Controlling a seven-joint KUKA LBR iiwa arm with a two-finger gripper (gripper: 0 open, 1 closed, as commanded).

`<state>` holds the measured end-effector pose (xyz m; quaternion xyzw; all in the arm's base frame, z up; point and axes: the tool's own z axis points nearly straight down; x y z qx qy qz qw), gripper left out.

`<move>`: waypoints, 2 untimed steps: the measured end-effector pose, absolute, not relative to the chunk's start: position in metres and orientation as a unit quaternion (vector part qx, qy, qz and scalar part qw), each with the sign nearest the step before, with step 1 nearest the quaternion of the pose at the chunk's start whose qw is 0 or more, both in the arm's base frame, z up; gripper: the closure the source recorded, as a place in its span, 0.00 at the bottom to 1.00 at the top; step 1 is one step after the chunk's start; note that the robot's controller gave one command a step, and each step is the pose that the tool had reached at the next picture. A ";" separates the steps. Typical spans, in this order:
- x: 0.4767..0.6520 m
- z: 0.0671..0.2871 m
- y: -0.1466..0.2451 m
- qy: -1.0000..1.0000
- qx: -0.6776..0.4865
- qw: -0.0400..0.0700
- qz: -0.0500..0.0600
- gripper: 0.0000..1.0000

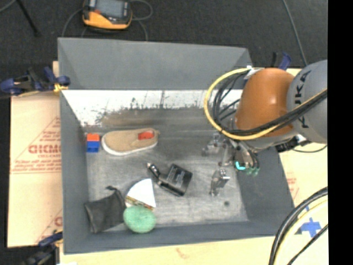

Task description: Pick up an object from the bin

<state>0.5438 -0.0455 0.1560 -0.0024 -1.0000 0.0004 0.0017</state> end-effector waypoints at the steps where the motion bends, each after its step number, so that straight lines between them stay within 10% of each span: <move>1: 0.546 0.159 -0.046 -1.000 -0.002 -0.002 0.001 0.00; 2: 0.545 0.099 0.017 -1.000 0.020 -0.005 0.001 0.00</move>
Offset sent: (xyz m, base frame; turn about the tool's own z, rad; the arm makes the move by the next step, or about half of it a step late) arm -0.0023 0.0931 -0.0860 -0.0684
